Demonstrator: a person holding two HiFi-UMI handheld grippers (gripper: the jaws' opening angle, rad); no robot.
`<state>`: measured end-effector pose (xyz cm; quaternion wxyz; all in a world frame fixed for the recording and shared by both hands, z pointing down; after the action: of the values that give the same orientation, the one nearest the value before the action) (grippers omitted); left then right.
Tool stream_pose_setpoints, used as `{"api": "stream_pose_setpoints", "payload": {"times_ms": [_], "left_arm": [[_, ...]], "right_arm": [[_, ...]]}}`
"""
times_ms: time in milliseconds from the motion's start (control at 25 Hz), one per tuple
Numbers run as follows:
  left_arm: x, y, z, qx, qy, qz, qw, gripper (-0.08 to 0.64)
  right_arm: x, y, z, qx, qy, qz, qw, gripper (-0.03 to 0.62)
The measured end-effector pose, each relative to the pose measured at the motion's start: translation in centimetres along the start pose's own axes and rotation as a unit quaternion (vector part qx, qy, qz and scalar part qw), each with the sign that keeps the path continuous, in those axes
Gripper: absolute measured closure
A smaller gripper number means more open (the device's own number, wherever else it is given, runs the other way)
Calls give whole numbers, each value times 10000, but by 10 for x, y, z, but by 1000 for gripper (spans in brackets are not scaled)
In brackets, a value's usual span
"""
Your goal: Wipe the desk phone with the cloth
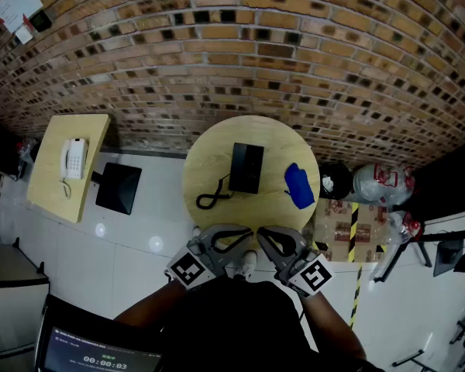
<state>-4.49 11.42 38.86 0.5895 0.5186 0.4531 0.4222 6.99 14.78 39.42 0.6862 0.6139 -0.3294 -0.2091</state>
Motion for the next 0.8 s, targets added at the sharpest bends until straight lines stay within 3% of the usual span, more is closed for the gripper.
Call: {"api": "stream_pose_setpoints", "payload": {"times_ms": [240,440,800], "left_arm": [[-12,8,6,-165,-80,-22,9998,546],[-25,29,18,-426,48,-32,9991,546],[-53,65,51,-759,212,-145,9968,523]], "right_arm": [[27,11,-4,-221,292,180,9992,586],[72,46,-10,-550,621,8,9966,586],[163,118,-18,-1461,1470,199,9781,577]]}}
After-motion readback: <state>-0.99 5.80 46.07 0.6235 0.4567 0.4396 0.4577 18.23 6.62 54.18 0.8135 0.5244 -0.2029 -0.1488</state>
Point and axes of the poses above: the fingertips, and each gripper's own axes: z forward along the fingers, x to its right, y out of its underside, the point moved 6 cm from there along -z, backward along the fingers
